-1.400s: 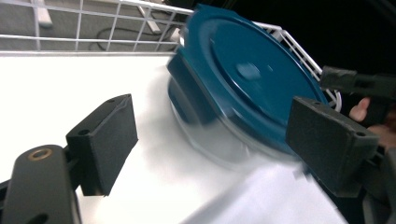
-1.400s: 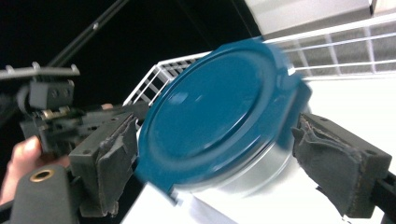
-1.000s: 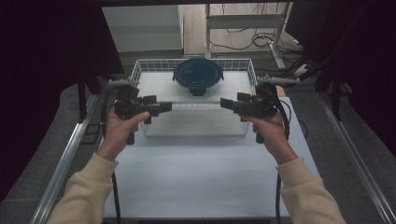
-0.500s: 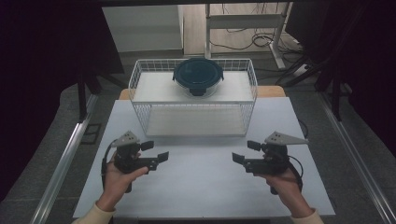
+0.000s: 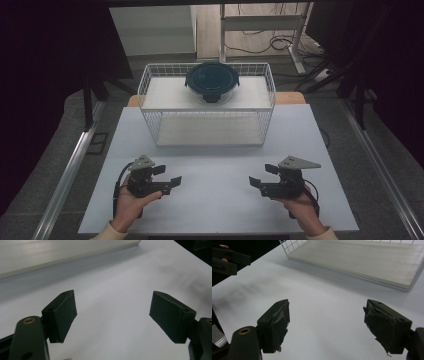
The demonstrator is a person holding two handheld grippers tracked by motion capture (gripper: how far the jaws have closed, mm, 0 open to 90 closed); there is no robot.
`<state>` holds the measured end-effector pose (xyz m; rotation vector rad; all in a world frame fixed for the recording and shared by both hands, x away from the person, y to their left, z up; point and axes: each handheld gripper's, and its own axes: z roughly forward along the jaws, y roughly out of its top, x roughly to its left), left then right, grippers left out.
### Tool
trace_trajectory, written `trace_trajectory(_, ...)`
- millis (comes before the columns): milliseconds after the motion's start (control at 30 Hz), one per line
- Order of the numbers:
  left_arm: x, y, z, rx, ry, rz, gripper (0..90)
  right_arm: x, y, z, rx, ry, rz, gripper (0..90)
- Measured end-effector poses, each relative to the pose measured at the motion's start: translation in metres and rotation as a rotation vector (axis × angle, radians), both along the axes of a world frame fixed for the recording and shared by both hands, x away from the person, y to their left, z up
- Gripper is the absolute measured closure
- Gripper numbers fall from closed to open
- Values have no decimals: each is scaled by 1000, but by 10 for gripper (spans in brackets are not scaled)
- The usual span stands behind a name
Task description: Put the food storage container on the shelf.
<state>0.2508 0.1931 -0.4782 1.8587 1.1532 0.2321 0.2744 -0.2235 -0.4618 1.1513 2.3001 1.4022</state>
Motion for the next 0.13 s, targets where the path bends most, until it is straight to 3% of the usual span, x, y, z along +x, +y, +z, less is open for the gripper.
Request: trace_trajectory(133, 0, 6, 0, -6, -7, 27, 203, -3, -1, 0, -22, -30, -3, 191)
